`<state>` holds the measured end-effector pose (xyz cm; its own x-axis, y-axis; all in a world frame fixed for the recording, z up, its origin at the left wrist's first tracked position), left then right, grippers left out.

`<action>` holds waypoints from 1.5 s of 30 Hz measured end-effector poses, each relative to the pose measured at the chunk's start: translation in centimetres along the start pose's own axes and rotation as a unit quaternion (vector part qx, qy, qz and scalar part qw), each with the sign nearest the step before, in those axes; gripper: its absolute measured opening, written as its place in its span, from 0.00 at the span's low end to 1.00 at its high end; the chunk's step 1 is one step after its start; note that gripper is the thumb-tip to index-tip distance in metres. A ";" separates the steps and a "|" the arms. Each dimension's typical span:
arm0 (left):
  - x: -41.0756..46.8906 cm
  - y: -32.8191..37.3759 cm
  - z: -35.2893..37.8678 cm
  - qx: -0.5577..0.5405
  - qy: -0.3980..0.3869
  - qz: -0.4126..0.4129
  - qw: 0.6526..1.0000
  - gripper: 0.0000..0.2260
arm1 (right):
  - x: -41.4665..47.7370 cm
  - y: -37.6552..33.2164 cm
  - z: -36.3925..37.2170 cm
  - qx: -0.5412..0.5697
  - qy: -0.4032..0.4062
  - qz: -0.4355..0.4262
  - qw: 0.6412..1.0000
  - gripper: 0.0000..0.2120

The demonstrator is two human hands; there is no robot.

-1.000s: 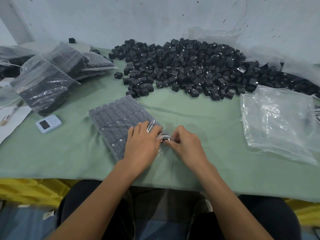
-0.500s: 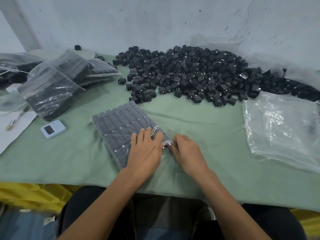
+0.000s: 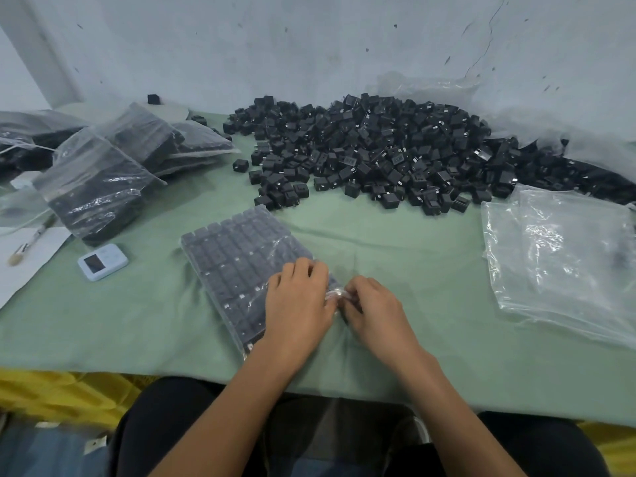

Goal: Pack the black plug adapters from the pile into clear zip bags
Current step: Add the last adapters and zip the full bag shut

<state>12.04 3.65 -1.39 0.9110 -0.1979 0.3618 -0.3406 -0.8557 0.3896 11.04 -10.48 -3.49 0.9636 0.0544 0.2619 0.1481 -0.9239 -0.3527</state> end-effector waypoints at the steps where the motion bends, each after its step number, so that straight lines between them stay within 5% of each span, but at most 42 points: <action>1: 0.1 0.1 0.2 0.009 0.002 -0.011 1.000 0.12 | -0.2 -0.1 -0.1 0.004 0.003 0.004 1.000 0.09; 21: -0.9 -0.4 -0.3 -0.019 0.015 -0.097 0.995 0.13 | -1.3 -0.6 0.4 -0.057 -0.016 -0.014 0.998 0.07; 30: -2.0 -0.6 -0.8 -0.022 0.008 0.024 0.999 0.12 | -1.6 -0.6 0.3 -0.062 0.025 -0.004 0.998 0.08; 36: -1.5 -1.0 -1.8 -0.057 -0.028 0.016 0.998 0.10 | -1.6 -0.7 0.2 -0.064 0.012 -0.020 0.998 0.07; 42: -2.2 -3.1 -2.6 0.009 -0.039 -0.002 0.999 0.26 | -1.7 -0.5 0.3 -0.077 0.010 -0.015 0.997 0.07; 45: -2.7 -3.6 -2.9 0.038 -0.026 -0.025 0.999 0.26 | -1.8 -0.6 0.4 -0.084 0.012 -0.024 0.996 0.07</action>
<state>10.17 8.68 -1.28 0.9379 -0.1766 0.2987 -0.2776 -0.8984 0.3404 9.34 -9.89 -4.09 0.9504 0.0920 0.2972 0.1518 -0.9709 -0.1851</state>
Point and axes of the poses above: each hand's wrist, its own x-axis towards the middle knuckle, its own z-axis out of the palm, y = z × x, the point moved 4 cm from there along x, towards the middle knuckle, and after that the axes turned 12 degrees about -x, right-handed, at the moved point
